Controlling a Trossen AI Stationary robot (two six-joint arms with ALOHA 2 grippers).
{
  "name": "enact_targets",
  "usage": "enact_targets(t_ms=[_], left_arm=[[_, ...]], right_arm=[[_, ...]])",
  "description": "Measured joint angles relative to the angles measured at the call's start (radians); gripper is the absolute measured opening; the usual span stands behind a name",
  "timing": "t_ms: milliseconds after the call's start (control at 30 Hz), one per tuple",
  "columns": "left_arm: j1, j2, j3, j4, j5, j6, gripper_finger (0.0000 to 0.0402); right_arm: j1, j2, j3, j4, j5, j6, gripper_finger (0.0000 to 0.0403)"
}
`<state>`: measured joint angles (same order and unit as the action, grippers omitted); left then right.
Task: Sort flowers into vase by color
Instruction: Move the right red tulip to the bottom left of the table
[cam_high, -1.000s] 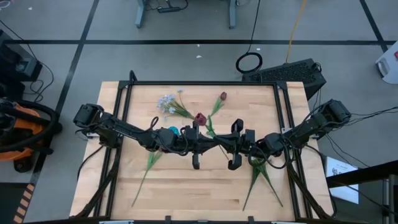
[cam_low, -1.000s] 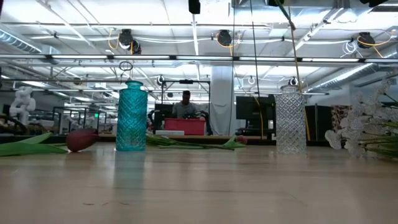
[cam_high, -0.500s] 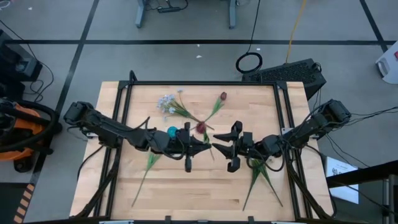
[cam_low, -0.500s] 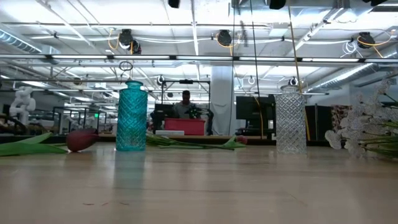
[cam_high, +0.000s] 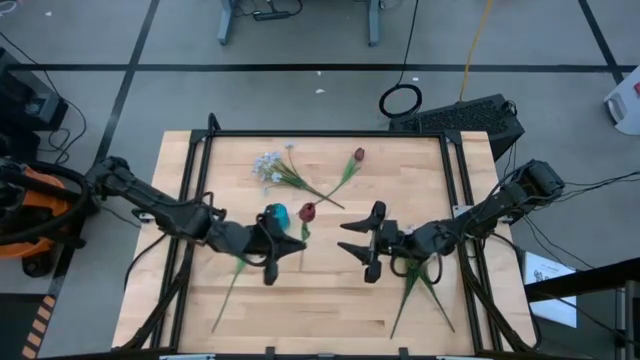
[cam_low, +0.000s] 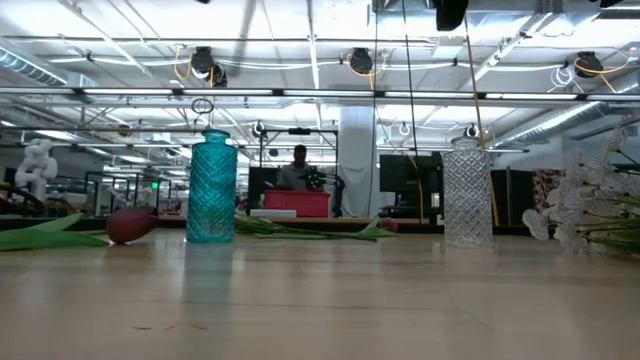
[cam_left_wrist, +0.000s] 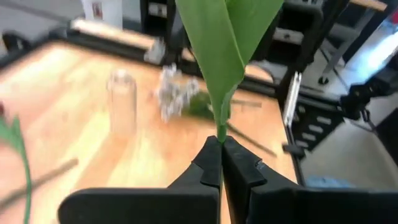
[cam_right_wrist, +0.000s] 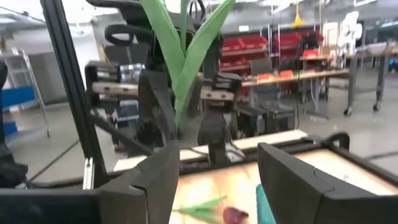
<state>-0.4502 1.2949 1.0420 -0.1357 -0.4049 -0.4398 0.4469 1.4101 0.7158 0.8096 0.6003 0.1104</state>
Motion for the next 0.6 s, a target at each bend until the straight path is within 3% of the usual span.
enact_targets(t_ms=[300, 600], left_arm=[[-0.13, -0.066, 0.0, -0.351, -0.002, -0.381, 0.0003], [-0.299, -0.067, -0.001, -0.649, 0.0, -0.81, 0.0002]], right_arm=[[0.0, 0.0, 0.0, -0.144, -0.004, 0.101, 0.0206], [0.0, 0.0, 0.0, -0.173, -0.004, 0.114, 0.0206]])
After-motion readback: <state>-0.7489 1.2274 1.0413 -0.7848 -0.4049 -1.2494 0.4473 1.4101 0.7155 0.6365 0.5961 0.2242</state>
